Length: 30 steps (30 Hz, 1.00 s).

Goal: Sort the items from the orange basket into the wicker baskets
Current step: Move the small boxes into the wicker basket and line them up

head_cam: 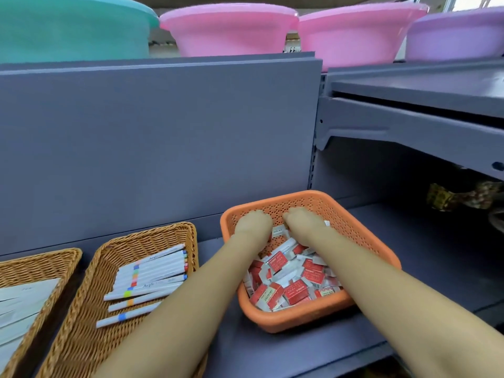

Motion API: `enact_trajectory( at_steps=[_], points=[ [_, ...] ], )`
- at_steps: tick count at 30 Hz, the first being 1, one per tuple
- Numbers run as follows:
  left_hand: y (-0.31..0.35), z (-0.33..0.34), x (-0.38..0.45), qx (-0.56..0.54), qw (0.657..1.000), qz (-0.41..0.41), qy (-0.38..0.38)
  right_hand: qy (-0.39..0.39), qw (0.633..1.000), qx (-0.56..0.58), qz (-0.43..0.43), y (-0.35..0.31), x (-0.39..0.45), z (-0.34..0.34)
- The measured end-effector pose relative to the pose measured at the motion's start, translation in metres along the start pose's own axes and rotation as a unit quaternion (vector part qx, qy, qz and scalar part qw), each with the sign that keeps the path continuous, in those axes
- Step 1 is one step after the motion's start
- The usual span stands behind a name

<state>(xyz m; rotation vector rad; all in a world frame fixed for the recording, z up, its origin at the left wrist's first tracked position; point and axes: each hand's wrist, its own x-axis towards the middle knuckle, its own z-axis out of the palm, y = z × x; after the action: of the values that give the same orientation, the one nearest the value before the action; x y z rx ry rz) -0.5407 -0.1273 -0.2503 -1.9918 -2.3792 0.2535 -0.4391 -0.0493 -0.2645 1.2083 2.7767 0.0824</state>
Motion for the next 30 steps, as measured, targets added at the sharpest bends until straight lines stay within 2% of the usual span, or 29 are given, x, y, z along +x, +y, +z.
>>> enact_trajectory(
  at_steps=[9, 12, 16, 18, 21, 26, 27, 28, 29, 30],
  points=[
    [-0.004, 0.009, 0.007, 0.037, 0.999, 0.021, -0.001, -0.027, 0.999, -0.04, 0.006, -0.002, -0.001, -0.004],
    [-0.006, 0.008, 0.008, -0.011, 1.0, 0.021, 0.013, -0.02, 1.0, -0.009, 0.006, 0.0, -0.004, -0.007],
    [-0.012, 0.002, 0.007, -0.161, 0.985, 0.005, 0.064, 0.02, 0.996, 0.092, 0.006, 0.01, -0.007, -0.017],
    [-0.019, -0.001, 0.001, -0.314, 0.946, -0.012, 0.08, 0.058, 0.985, 0.164, -0.001, 0.016, -0.014, -0.026],
    [-0.027, -0.006, -0.014, -0.567, 0.82, -0.023, 0.08, 0.1, 0.946, 0.31, 0.001, 0.023, -0.033, -0.037],
    [-0.037, -0.016, -0.041, -0.766, 0.638, -0.017, 0.072, 0.126, 0.834, 0.537, -0.026, 0.01, -0.065, -0.057],
    [-0.039, -0.018, -0.048, -0.785, 0.616, -0.01, 0.066, 0.123, 0.812, 0.57, -0.03, 0.007, -0.071, -0.061],
    [-0.042, -0.019, -0.054, -0.789, 0.61, -0.004, 0.066, 0.117, 0.795, 0.594, -0.034, 0.003, -0.076, -0.063],
    [-0.044, -0.02, -0.061, -0.778, 0.624, 0.0, 0.074, 0.113, 0.789, 0.603, -0.037, 0.0, -0.081, -0.064],
    [-0.046, -0.019, -0.068, -0.752, 0.653, -0.002, 0.091, 0.112, 0.792, 0.599, -0.038, -0.003, -0.085, -0.063]
  ],
)
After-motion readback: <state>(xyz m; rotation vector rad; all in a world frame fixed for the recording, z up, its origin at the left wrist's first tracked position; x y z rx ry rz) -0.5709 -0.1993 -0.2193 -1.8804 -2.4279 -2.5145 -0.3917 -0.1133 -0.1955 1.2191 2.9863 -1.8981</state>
